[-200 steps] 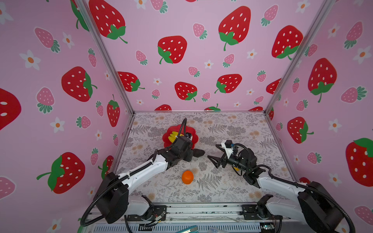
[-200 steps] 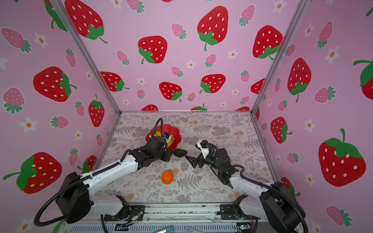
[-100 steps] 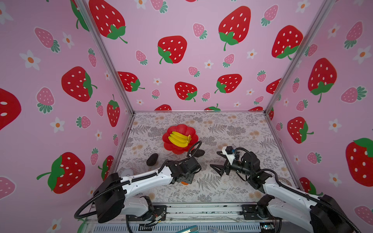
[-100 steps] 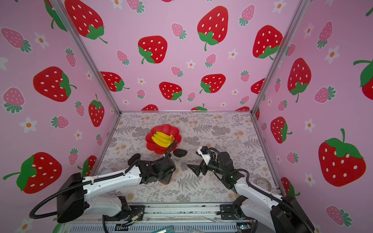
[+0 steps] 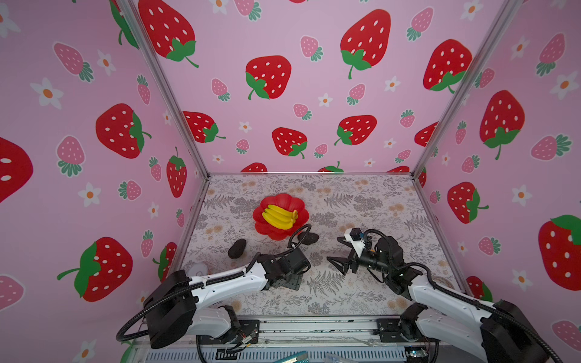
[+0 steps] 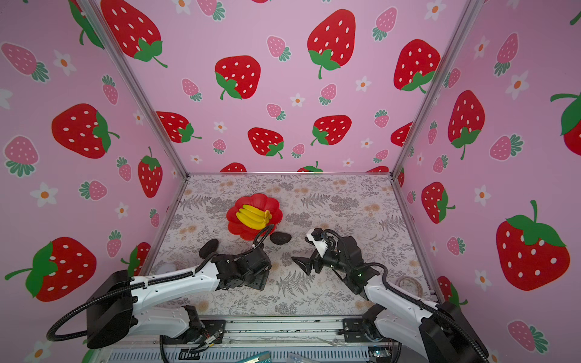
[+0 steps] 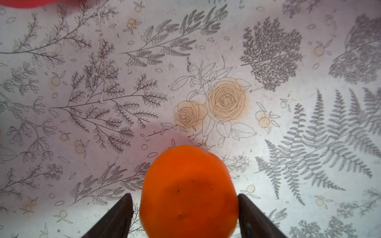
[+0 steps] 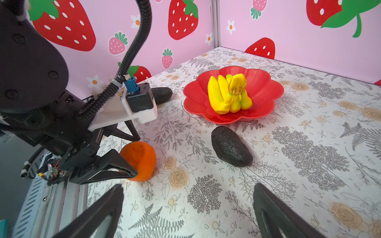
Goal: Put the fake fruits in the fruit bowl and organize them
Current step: 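Move the left gripper down to the orange and grasp it, then lift the orange into the red bowl beside the bananas and release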
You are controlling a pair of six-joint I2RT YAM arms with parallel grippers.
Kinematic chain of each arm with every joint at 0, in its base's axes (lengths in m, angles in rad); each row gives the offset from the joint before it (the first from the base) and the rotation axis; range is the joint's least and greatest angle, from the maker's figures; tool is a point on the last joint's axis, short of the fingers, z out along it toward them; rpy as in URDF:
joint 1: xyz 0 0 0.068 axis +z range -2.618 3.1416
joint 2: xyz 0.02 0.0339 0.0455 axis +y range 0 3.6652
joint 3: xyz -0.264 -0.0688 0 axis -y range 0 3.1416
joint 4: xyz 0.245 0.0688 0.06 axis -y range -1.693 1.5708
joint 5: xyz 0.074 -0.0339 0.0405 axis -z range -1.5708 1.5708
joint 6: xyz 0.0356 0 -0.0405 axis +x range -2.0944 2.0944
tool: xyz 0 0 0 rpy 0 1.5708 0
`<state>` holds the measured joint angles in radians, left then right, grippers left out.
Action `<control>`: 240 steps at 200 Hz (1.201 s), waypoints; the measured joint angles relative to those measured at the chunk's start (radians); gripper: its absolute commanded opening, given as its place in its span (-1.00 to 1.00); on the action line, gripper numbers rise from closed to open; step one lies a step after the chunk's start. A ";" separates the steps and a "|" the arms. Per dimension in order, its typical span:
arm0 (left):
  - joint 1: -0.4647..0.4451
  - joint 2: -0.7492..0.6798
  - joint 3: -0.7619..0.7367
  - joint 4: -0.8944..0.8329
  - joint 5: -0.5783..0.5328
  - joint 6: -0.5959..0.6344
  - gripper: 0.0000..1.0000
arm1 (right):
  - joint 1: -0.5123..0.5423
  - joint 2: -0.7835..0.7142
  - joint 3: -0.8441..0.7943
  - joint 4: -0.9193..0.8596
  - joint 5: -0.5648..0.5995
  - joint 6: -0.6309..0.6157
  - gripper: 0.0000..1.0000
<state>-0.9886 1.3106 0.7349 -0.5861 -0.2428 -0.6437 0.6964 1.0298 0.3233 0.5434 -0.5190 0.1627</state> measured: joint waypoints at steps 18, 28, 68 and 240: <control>0.000 0.006 -0.010 0.015 0.000 -0.005 0.54 | 0.000 0.004 0.000 0.000 -0.003 0.000 0.99; 0.000 0.008 -0.014 0.027 0.000 -0.006 0.44 | 0.000 0.004 0.000 0.000 -0.004 0.000 0.99; 0.006 -0.009 -0.017 0.047 0.000 -0.004 0.13 | 0.000 0.004 0.000 0.001 -0.005 0.001 0.99; 0.867 0.139 0.172 0.504 0.682 0.027 0.13 | 0.000 0.317 0.214 0.224 0.029 0.136 0.99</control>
<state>-0.1211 1.4498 0.9066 -0.0818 0.4397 -0.6163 0.6964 1.3472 0.5373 0.7673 -0.4900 0.2989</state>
